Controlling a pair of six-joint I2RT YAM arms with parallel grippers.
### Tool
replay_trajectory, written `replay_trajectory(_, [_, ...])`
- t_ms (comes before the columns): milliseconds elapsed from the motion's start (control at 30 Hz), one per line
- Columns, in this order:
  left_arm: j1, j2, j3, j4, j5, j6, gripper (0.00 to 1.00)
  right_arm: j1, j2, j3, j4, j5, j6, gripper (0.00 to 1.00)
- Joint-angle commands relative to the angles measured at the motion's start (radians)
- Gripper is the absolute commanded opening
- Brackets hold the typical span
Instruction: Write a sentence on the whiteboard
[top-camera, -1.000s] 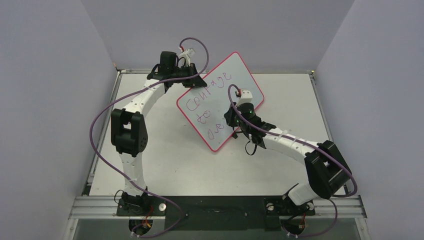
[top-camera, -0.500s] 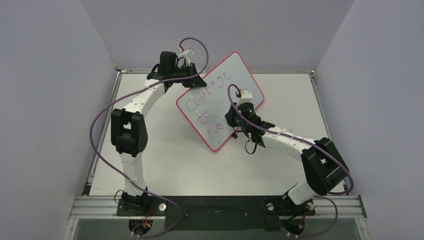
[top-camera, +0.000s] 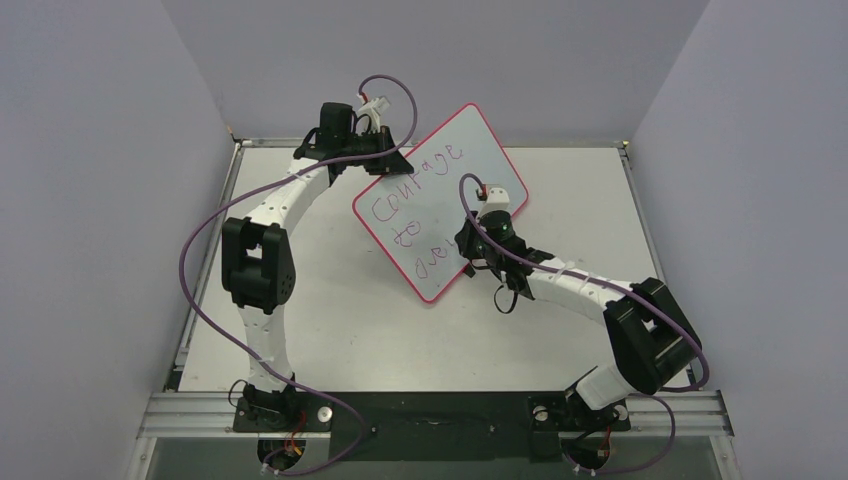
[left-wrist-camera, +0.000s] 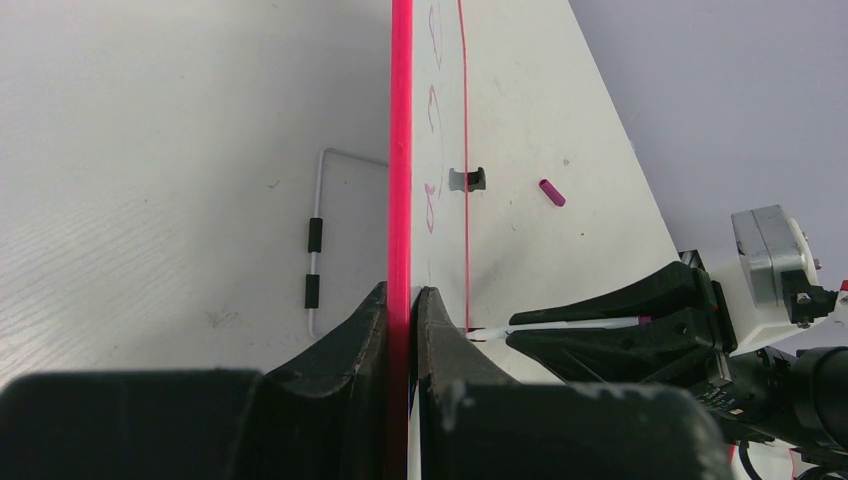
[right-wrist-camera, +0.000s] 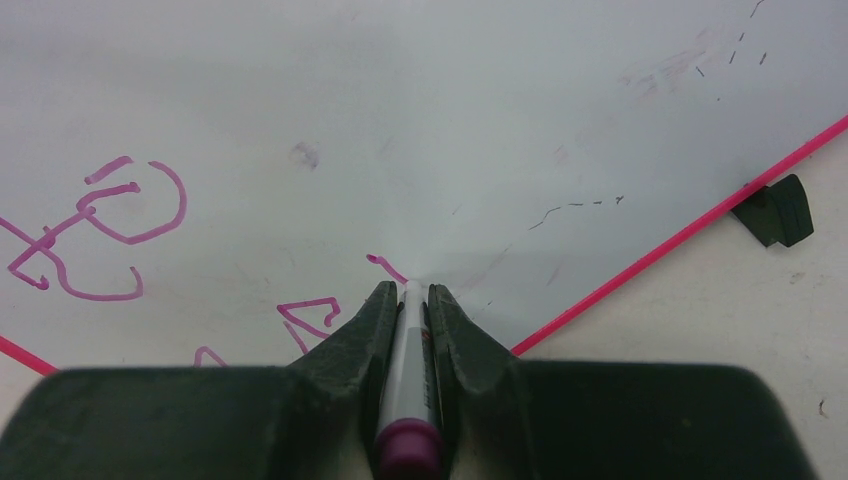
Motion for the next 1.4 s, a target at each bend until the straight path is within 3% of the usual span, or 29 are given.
replay_trajectory(0, [-0.022,-0.037,0.001,-0.019,-0.042,0.107,0.0,0.002,-0.014,-0.016,-0.016,-0.001,0.005,0.0])
replay_trajectory(967, [-0.022,-0.033,0.004,-0.019,-0.043,0.108,0.0,-0.008,0.038,0.172,-0.08,0.007,-0.005,0.0])
replay_trajectory(1367, [-0.022,-0.044,-0.006,-0.016,-0.043,0.108,0.0,-0.013,-0.144,0.139,-0.125,0.023,-0.009,0.0])
